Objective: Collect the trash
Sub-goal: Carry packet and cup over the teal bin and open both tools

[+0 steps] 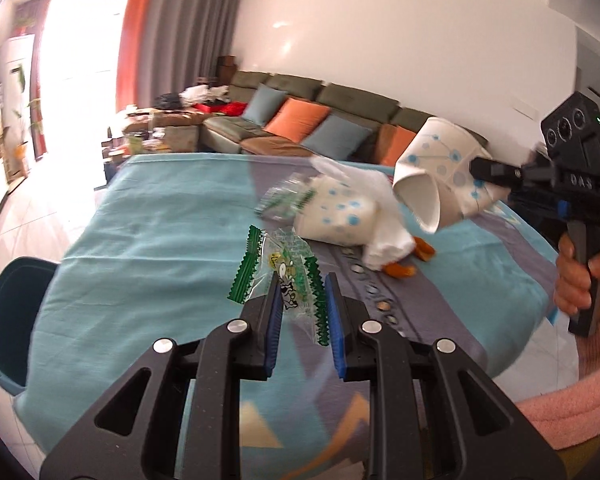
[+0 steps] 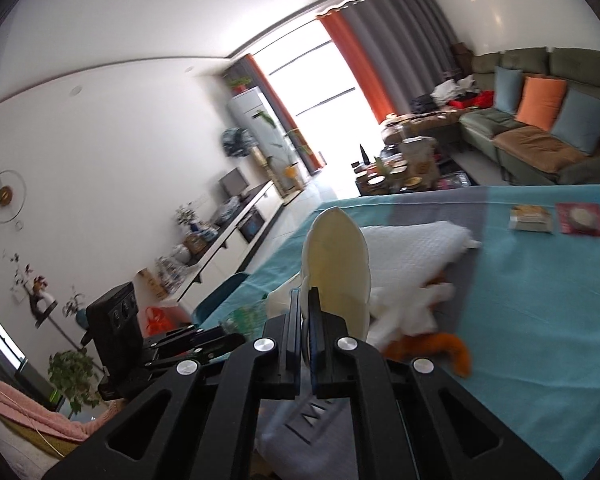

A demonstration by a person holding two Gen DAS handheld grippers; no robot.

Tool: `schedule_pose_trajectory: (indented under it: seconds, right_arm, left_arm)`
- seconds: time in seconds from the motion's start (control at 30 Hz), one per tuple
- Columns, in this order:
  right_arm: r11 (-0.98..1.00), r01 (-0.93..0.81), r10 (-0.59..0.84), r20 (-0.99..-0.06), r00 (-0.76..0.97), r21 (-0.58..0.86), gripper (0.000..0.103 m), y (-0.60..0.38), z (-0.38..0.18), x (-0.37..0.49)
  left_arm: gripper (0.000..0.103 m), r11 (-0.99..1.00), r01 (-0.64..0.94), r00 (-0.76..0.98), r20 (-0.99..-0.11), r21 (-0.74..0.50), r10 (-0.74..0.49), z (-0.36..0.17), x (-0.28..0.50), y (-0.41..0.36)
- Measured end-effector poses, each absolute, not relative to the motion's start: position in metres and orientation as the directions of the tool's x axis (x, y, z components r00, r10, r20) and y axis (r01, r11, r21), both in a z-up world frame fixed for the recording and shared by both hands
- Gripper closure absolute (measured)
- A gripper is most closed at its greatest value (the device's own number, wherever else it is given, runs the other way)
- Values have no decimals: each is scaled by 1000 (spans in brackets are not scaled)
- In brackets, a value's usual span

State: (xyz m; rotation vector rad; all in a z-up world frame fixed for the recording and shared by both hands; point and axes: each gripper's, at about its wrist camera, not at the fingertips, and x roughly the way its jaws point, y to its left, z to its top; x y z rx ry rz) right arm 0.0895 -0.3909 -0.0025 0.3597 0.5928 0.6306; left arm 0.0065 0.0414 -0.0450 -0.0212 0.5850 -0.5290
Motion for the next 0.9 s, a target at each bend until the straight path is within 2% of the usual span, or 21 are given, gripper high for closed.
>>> schedule_pose_trajectory:
  seconds: [0.37,0.9]
  right_arm:
    - [670,-538,740,-405,538,511,101,-322,-10,134]
    - [598,-593,801,-432,414,539,101,-245,-20,163]
  left_arm:
    - [82,936,318,787,-509,-149,-348,-32,7,99]
    - [82,978,160,821,-532,-133,-207,-28,13,162]
